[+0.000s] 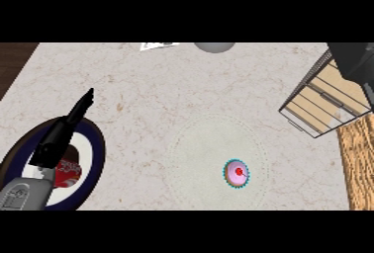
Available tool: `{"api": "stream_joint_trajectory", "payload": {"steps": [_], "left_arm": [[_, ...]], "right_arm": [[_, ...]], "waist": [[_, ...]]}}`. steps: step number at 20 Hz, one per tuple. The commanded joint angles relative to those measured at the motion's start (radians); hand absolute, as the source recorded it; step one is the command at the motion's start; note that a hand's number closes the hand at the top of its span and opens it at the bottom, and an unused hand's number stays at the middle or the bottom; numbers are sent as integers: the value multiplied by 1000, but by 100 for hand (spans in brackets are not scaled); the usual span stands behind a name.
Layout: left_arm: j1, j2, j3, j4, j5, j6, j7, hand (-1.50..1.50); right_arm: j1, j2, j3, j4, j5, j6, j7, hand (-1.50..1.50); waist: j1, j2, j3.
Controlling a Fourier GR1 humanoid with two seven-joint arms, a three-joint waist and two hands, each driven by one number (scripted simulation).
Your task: Pick the pear from the placemat and place it in the tiered shelf
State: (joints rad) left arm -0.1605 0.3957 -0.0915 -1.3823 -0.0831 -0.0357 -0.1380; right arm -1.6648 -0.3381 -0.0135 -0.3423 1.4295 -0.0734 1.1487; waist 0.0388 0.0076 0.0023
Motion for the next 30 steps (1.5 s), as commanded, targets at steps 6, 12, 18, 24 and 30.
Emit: {"api": "stream_joint_trajectory", "payload": {"steps": [6,12,18,24,30], "left_arm": [[40,-4,24,52,-3,-6,-44,0],[56,-12,39,19,4,-10,-31,0],[33,-26,38,49,-24,-9,-39,0],[70,2,77,15,-1,-46,-34,0],[20,-21,66,23,-30,-28,8,0]], "right_arm": [[0,-73,-46,80,5,106,92,150],[68,-116,-89,29,-31,118,12,150],[229,-81,-129,-23,-69,-16,-40,150],[302,-113,-163,-76,-98,-24,-87,150],[412,-114,-161,-126,-82,-16,-63,150]], "waist": [[-21,-1,-4],[-37,-10,-3],[-32,-3,-3],[-24,-4,-3],[-41,-6,-3]]}}
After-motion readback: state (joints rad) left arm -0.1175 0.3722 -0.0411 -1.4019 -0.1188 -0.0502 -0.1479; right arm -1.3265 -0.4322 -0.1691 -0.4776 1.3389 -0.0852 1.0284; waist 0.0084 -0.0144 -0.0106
